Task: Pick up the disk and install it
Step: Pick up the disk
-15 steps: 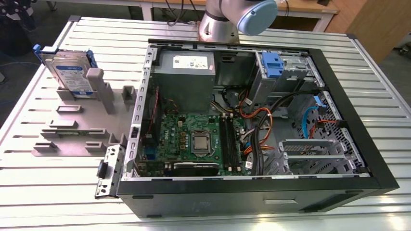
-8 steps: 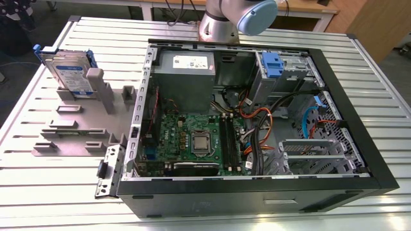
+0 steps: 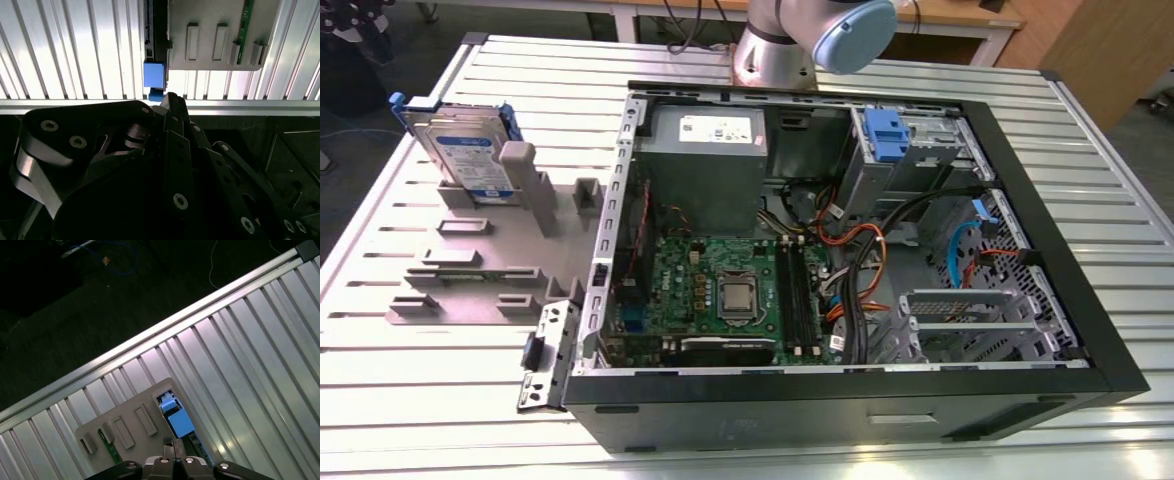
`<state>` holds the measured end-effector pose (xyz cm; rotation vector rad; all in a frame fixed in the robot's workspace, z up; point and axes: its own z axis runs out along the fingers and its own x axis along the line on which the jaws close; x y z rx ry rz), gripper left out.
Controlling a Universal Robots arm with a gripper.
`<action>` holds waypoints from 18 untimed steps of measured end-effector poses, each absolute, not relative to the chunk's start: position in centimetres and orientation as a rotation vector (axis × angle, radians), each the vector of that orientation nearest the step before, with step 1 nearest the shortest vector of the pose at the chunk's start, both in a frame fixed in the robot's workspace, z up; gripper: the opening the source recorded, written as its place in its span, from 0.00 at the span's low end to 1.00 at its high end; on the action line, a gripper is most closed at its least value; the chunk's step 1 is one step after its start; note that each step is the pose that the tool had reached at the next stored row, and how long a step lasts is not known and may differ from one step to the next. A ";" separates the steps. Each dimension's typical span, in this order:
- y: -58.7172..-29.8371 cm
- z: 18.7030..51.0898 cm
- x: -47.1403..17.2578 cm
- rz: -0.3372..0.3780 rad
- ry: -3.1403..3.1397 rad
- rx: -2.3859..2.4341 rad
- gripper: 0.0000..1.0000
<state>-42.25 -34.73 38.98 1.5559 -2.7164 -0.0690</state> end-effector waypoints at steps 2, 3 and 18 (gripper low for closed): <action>-34.7 39.0 -42.2 -0.069 -2.714 1.560 0.11; -34.7 39.0 -42.2 -0.069 -2.713 1.562 0.11; -34.7 39.0 -42.2 -0.069 -2.686 1.606 0.11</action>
